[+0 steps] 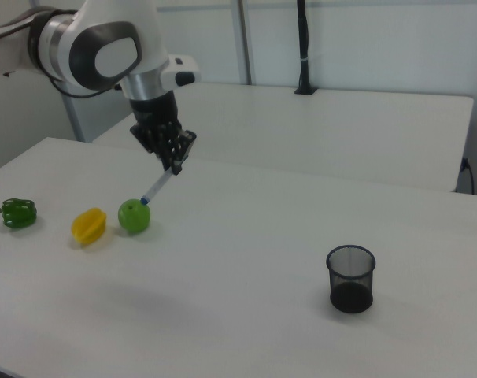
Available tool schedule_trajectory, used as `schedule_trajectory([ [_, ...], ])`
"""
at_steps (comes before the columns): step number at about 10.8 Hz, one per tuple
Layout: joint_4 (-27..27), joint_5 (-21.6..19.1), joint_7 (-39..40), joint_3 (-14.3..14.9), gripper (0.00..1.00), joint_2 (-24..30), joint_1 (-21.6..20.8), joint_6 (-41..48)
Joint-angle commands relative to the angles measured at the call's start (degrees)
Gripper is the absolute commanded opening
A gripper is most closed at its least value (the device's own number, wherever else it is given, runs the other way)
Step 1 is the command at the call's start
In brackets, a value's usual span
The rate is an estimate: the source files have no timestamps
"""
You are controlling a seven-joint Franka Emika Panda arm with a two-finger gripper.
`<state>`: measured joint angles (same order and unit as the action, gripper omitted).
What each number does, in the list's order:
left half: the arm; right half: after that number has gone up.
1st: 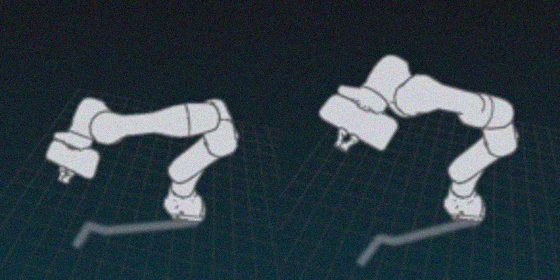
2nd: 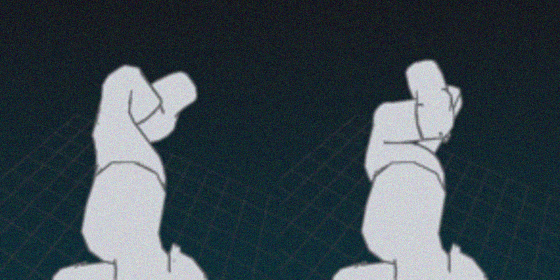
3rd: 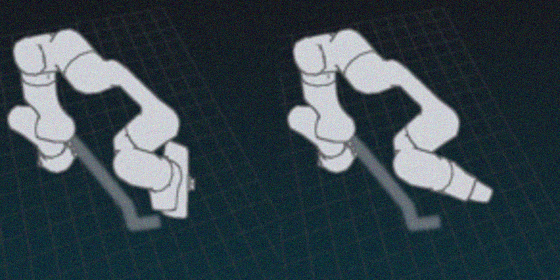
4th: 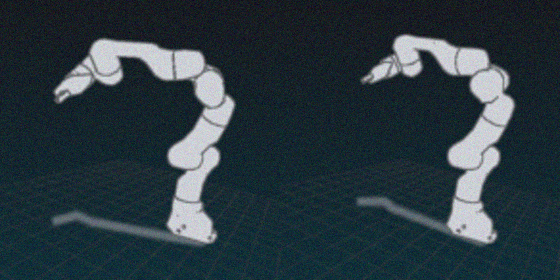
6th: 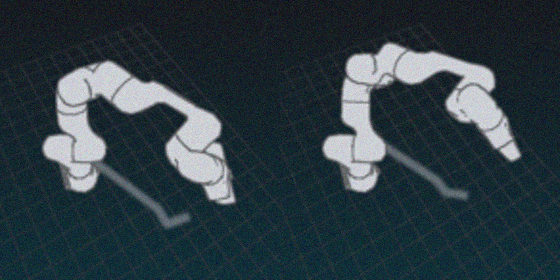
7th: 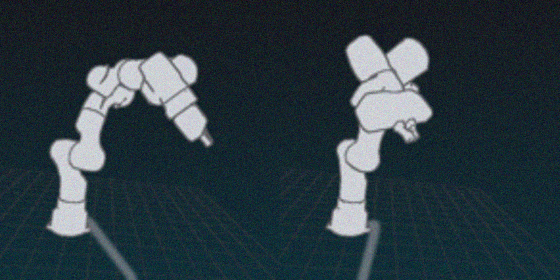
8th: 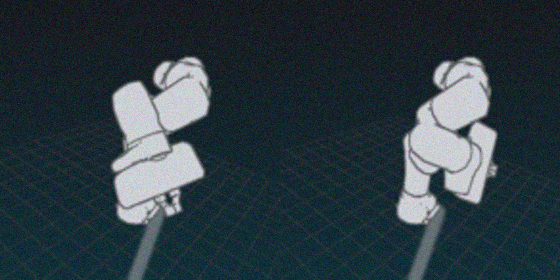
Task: Place marker
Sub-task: 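Lift the marker and carry it toward the black mesh pen cup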
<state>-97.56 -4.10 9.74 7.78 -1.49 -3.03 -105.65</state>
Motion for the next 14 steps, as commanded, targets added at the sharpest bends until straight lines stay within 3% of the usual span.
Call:
schedule_trajectory([
  [1,5.00,-3.53,0.36,5.82,0.00,-0.36,-0.31,1.16],
  [5,4.05,-3.63,2.21,11.54,0.00,-0.53,-0.23,-10.76],
  [9,-0.78,-3.54,2.13,14.89,0.00,-2.19,1.00,-28.61],
  [14,-6.24,-3.63,-0.68,15.42,0.00,-9.83,4.25,-53.57],
])
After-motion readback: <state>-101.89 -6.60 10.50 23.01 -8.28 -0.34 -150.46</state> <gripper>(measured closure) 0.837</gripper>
